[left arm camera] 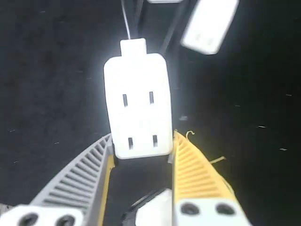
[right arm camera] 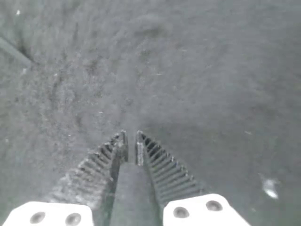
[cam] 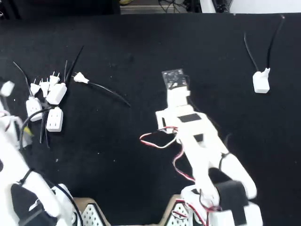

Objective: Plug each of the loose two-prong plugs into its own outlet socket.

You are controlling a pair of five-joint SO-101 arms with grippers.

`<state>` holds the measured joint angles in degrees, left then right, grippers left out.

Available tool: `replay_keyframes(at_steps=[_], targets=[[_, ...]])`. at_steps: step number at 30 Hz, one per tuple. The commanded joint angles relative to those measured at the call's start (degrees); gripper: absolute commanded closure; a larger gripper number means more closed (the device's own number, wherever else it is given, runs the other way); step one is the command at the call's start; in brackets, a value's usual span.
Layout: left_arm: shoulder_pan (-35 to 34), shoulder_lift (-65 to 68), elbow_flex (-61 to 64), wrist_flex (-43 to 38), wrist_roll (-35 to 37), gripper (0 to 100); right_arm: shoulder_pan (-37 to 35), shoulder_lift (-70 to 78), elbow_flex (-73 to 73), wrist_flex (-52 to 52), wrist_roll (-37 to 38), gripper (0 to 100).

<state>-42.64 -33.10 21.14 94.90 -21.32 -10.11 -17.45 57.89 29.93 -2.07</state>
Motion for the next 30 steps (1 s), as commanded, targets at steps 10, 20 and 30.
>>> replay_keyframes(at_steps=[10,20,30], targets=[[42.42,-0.44,19.38,-15.21,6.33,94,11.78,-10.77,5.76,-3.87,-7.03,97.1],[45.58,-0.7,30.81,-28.31,6.33,76,11.52,-10.77,5.76,-3.87,-7.03,97.0],[36.0,-0.35,25.45,-27.87,6.24,76,11.52,-10.77,5.76,-3.87,-7.03,97.0]])
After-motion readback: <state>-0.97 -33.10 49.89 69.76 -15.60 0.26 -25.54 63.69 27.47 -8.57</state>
